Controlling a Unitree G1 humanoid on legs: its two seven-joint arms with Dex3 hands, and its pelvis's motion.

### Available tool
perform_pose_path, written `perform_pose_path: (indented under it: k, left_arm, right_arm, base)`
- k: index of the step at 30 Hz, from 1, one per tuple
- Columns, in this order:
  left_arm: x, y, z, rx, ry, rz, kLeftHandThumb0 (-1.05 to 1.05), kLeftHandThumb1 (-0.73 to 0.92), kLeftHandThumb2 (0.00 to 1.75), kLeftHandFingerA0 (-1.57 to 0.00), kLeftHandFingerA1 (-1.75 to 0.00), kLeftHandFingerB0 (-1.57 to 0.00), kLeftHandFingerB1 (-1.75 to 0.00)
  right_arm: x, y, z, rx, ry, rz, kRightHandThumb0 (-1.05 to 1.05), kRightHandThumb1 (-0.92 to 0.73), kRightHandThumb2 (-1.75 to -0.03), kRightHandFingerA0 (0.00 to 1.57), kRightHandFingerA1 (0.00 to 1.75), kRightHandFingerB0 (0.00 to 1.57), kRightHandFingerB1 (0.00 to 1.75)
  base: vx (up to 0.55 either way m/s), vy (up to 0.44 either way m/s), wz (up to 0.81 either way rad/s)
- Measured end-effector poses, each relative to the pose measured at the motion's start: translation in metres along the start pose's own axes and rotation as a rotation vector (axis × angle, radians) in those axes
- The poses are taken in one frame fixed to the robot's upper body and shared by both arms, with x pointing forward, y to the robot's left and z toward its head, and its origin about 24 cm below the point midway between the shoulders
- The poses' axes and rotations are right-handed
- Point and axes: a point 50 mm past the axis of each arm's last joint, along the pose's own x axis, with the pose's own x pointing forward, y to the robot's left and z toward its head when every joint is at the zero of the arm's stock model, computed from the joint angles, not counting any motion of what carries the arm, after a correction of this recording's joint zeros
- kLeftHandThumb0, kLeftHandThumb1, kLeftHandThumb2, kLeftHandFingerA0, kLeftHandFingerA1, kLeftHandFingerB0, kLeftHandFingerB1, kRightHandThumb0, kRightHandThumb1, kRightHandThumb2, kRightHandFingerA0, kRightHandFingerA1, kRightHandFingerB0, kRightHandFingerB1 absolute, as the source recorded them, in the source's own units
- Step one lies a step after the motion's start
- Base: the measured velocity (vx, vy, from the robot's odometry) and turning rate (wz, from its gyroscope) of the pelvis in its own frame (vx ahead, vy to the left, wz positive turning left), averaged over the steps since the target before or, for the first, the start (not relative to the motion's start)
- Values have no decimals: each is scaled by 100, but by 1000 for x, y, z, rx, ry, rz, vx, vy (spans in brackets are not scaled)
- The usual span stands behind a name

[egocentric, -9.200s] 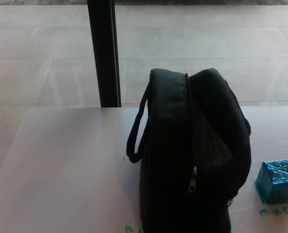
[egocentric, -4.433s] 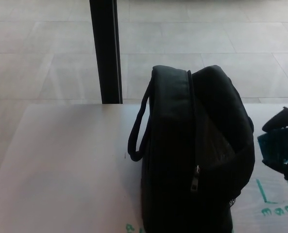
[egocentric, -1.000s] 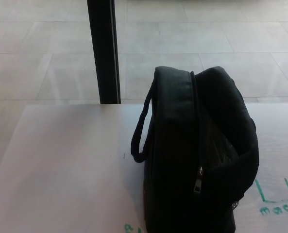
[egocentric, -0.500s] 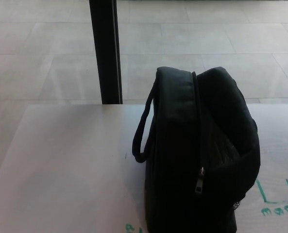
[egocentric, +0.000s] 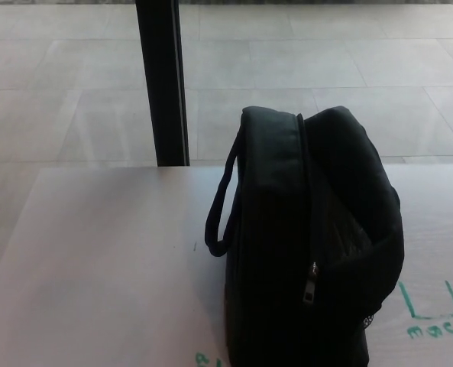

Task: The robot uses its right hand to pick up the cube kept on the middle of the desk and put it inside the bag next to it

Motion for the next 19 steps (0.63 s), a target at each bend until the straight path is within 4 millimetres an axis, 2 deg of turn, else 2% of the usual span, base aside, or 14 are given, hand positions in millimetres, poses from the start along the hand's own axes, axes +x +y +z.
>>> perform_pose_path:
  k: [1,2,5,6,8,9,10,11,12,14,15,16,17,19]
  left_arm:
    - [0,0,0,0,2,0,-73,57,81,-16,-54,-11,-46]
    - [0,0,-1,0,2,0,-75,54,85,-20,-56,-15,-48]
    - [0,0,-2,7,9,4,-76,54,84,-19,-55,-14,-47]
    - [0,0,-2,9,11,6,-74,69,60,-23,-51,-15,-38]
    - [0,1,-4,15,17,13,-78,55,85,-20,-55,-14,-47]
    - [0,2,-6,23,25,19,-78,55,85,-19,-55,-15,-47]
    - [-1,3,-7,31,30,23,-79,54,86,-20,-55,-15,-47]
    - [-1,4,-8,49,40,31,-80,53,85,-20,-55,-15,-47]
    - [-1,5,-10,65,51,41,-79,52,87,-23,-56,-16,-47]
    - [-2,8,-12,98,67,62,-77,55,85,-22,-55,-17,-47]
    - [-3,9,-13,114,74,72,-74,70,61,-26,-51,-19,-39]
    - [-3,10,-13,134,81,84,-73,70,61,-25,-52,-19,-39]
    - [-3,11,-13,146,86,91,-73,69,60,-25,-51,-19,-39]
    - [-4,12,-13,161,89,109,-73,69,61,-22,-51,-19,-39]
  right_arm:
    - [0,-2,-6,15,21,-18,-73,-56,-88,6,64,8,56]
    - [0,-3,-10,22,32,-28,-40,-45,-103,6,59,0,53]
    - [0,-4,-29,53,102,-67,-39,-50,-106,7,60,0,54]
    - [0,-3,-35,61,123,-74,-72,-54,-92,0,60,4,59]
    - [-1,0,-49,80,169,-87,-40,-48,-104,8,62,0,55]
    - [-2,4,-59,97,204,-94,-67,-71,-71,0,70,3,61]
    - [-3,6,-65,110,224,-98,-67,-70,-74,0,70,3,61]
    - [-5,10,-73,128,247,-102,-39,-53,-107,6,60,0,55]
    - [-6,15,-80,147,266,-103,-62,-73,-62,0,66,1,61]
    - [-10,24,-94,184,306,-88,-67,-71,-73,0,66,5,59]
    - [-11,28,-98,192,318,-77,-39,-49,-105,6,59,0,53]
    - [-11,31,-101,187,329,-59,-39,-49,-105,6,60,0,53]
    - [-11,34,-103,184,334,-47,-73,-55,-90,4,65,11,58]
    - [-12,39,-104,177,330,-21,-72,-55,-89,6,64,13,57]
  base:
    - [0,0,0]
    - [0,0,0]
    - [0,0,0]
    - [0,0,0]
    - [0,0,0]
    - [0,0,0]
    - [0,0,0]
    - [0,0,0]
    - [0,0,0]
    - [0,0,0]
    - [0,0,0]
    - [0,0,0]
    - [0,0,0]
    - [0,0,0]
